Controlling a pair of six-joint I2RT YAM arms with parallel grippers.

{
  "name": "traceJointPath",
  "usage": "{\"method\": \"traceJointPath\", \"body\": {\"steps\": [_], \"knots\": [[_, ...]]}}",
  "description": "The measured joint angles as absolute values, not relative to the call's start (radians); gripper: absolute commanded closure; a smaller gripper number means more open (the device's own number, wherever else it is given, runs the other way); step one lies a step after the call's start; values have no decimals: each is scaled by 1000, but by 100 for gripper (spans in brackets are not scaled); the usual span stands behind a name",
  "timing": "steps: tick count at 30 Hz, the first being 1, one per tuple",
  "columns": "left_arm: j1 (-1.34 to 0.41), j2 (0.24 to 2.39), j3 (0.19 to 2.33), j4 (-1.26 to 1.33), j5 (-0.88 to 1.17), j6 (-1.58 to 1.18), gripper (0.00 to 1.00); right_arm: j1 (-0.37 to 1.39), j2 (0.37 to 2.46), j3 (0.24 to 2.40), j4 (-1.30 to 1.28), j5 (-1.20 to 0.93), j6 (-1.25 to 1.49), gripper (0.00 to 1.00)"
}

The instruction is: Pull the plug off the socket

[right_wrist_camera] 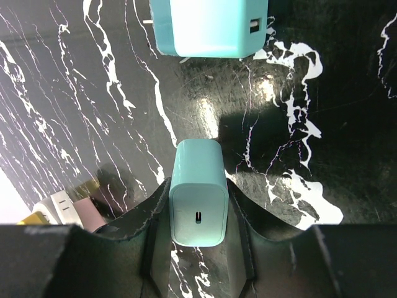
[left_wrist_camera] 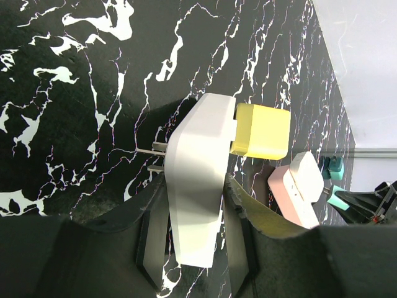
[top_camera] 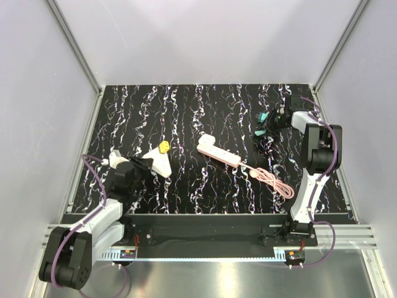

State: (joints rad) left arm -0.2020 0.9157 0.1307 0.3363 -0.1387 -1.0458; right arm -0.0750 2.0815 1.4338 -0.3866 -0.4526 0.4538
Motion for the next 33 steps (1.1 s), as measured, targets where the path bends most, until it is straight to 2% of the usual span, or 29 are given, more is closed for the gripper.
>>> {"method": "traceJointPath", "body": {"steps": [7,18,21,27,33], "knots": [[-202,916,131,334,-139,-1048,100,-75,2093,1448,-394,-446,448,66],[-202,916,131,333,-139,-1051,100,-75,2095,1453,-398,-412,436,52],[-202,916,131,333,-139,-1051,100,-75,2095,1453,-403,-397,429,51],[-202,916,131,332,-139,-1051,100,-75,2095,1454,-407,-382,422,39],[-202,916,131,332,-139,-1051,100,-74,2083,1455,-408,-364,419,23]]}}
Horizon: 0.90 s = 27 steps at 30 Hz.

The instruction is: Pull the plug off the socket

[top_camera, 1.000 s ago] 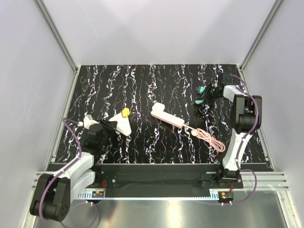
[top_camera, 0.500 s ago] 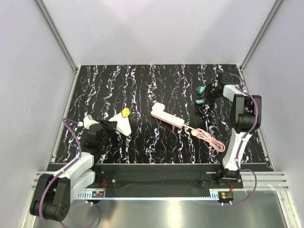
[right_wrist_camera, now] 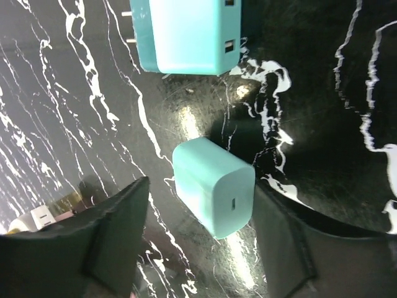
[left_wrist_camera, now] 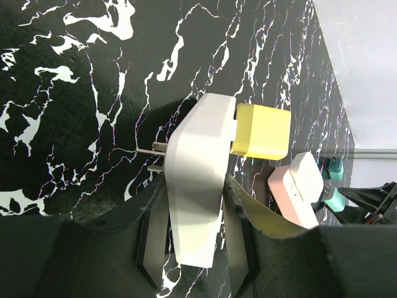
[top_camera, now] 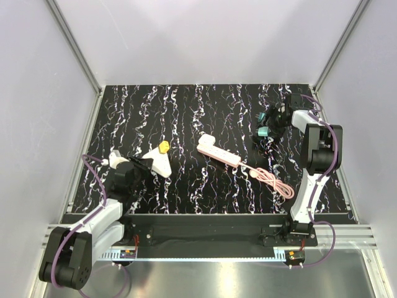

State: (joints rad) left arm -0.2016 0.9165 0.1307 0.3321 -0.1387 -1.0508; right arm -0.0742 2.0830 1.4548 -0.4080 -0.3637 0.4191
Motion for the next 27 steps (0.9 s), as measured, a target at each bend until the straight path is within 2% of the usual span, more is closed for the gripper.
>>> {"method": "traceJointPath", "body": {"steps": [3,9,18,27], "knots": [[-202,916,131,332,-139,-1050,100,-74,2073,1455,-413,-329,412,16],[-202,916,131,332,-138,-1050,100,-75,2059,1455,-427,-267,396,8],[-202,916,131,331,-138,-1050,100,-75,2026,1436,-474,-173,376,8],[-202,910,131,329,-138,-1050,100,-49,1877,1413,-501,-186,373,11]]}}
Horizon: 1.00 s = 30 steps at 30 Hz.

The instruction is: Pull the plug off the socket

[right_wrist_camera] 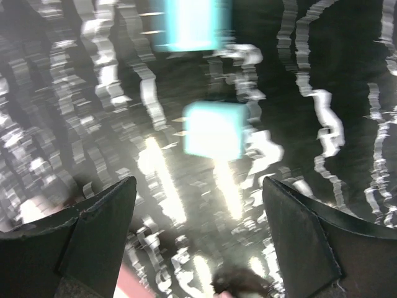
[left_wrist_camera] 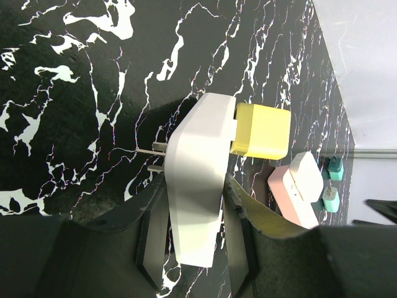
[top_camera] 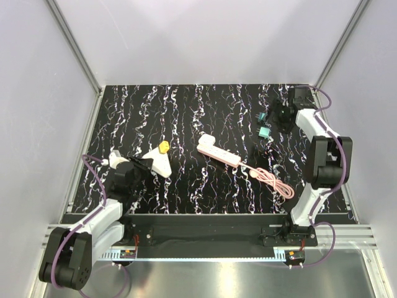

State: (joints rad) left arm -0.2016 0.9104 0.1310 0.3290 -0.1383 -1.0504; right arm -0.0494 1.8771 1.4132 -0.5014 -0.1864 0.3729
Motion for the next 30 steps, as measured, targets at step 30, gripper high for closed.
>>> {"method": "traceJointPath", "body": {"steps": [30], "knots": [[-202,903,131,318,-138,-1047,100,678,2067,1684,-364,-483,575,24]]}}
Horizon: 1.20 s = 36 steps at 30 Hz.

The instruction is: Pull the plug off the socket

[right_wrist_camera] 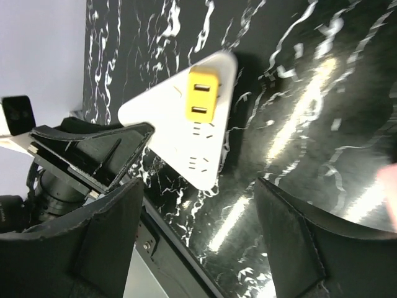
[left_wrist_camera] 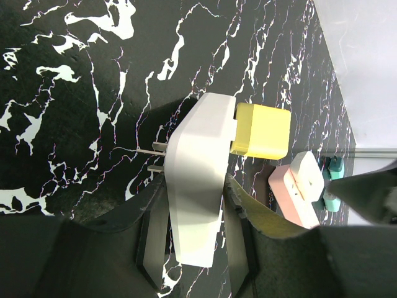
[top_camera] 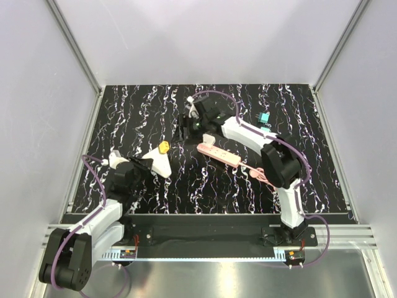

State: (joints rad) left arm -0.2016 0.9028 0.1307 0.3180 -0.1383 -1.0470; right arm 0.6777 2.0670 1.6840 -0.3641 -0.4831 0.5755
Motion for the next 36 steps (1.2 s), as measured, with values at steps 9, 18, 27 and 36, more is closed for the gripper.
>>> {"method": "traceJointPath", "body": {"steps": [9,18,27,36], "knots": [[-202,902,131,318,-138,-1047,100,749,2146,1716,-363,-460,617,28],[-202,902,131,318,-138,-1047,100,754,2203,1776,-354,-446,635,27],[-202,902,131,318,-138,-1047,100,754,2270,1827,-337,-447,638,31],[-202,902,131,318,-138,-1047,100,754,2294,1864,-327,-448,640,39]]}}
